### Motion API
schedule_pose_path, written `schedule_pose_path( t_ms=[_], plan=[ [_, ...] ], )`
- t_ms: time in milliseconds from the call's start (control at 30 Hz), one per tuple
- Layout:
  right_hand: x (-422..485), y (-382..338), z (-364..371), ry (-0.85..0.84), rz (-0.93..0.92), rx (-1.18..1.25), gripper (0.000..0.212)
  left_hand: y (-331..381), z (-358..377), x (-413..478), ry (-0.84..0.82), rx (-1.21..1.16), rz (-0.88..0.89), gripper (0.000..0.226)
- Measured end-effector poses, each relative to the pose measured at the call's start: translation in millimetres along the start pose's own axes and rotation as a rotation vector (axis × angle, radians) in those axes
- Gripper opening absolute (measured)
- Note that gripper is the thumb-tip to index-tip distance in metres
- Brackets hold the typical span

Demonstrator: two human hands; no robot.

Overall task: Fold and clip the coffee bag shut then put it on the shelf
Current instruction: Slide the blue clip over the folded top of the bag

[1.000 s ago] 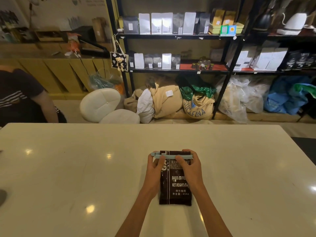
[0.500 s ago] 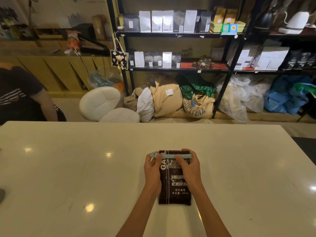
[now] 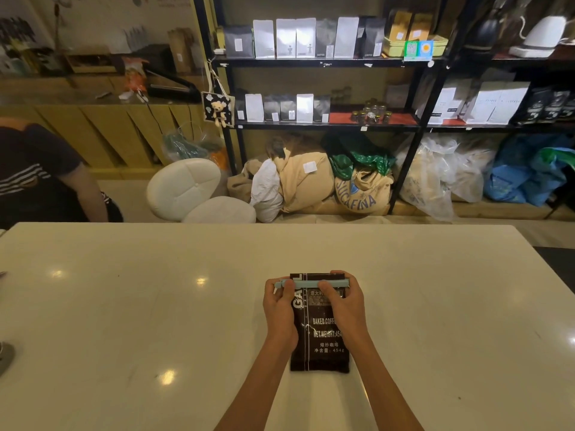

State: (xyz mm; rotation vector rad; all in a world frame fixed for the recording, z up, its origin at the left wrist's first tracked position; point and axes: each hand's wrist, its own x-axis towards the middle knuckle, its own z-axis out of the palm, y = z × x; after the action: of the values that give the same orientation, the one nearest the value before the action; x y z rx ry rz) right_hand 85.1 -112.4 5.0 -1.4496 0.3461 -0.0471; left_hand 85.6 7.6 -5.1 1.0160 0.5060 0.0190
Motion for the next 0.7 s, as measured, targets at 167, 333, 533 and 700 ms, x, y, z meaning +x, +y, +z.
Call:
schedule_pose_path(
  t_ms=[167, 333, 533, 700],
  plan=[
    [2, 1, -1, -0.022, -0.006, -0.028, 0.035, 0, 2, -1, -0.022, 0.114, 0.053, 0.004],
    [9, 0, -5, 0.036, -0.014, -0.038, 0.030, -3, 0, -10, -0.269, 0.399, -0.017, 0.035],
    [-10, -24, -19, -0.202, -0.010, -0.040, 0.052, 0, 0, -25, -0.112, 0.583, 0.271, 0.008],
    [-32, -32, -17, -0.068, -0.091, -0.274, 0.056, 26, 27, -44, -0.057, 0.574, 0.404, 0.019]
  ],
)
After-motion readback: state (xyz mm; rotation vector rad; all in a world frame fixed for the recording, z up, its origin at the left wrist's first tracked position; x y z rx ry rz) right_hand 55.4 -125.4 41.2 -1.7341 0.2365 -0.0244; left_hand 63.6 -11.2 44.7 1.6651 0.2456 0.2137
